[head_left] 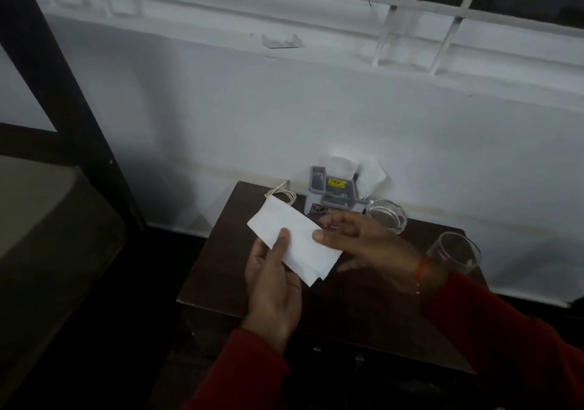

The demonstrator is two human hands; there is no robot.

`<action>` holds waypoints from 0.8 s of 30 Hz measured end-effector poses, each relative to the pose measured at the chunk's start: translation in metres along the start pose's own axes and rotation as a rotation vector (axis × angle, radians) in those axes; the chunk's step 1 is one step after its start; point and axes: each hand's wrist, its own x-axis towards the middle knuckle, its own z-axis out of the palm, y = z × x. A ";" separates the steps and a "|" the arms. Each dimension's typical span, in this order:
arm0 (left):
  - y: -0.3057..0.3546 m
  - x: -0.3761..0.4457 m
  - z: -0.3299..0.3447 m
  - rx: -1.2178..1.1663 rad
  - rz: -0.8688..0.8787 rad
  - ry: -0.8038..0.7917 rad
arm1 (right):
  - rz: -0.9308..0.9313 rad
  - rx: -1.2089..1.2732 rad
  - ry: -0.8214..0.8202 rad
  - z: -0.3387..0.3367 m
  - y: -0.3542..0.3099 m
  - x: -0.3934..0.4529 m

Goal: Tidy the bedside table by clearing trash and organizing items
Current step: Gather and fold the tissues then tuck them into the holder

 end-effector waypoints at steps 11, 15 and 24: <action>-0.008 -0.004 0.004 0.049 -0.066 -0.051 | -0.134 0.432 0.377 -0.002 0.001 0.001; -0.007 -0.003 0.001 0.092 -0.112 -0.046 | -0.299 0.077 0.655 -0.029 -0.011 0.037; -0.005 0.000 -0.002 0.175 -0.177 -0.050 | -0.222 -0.573 0.636 -0.060 -0.034 0.132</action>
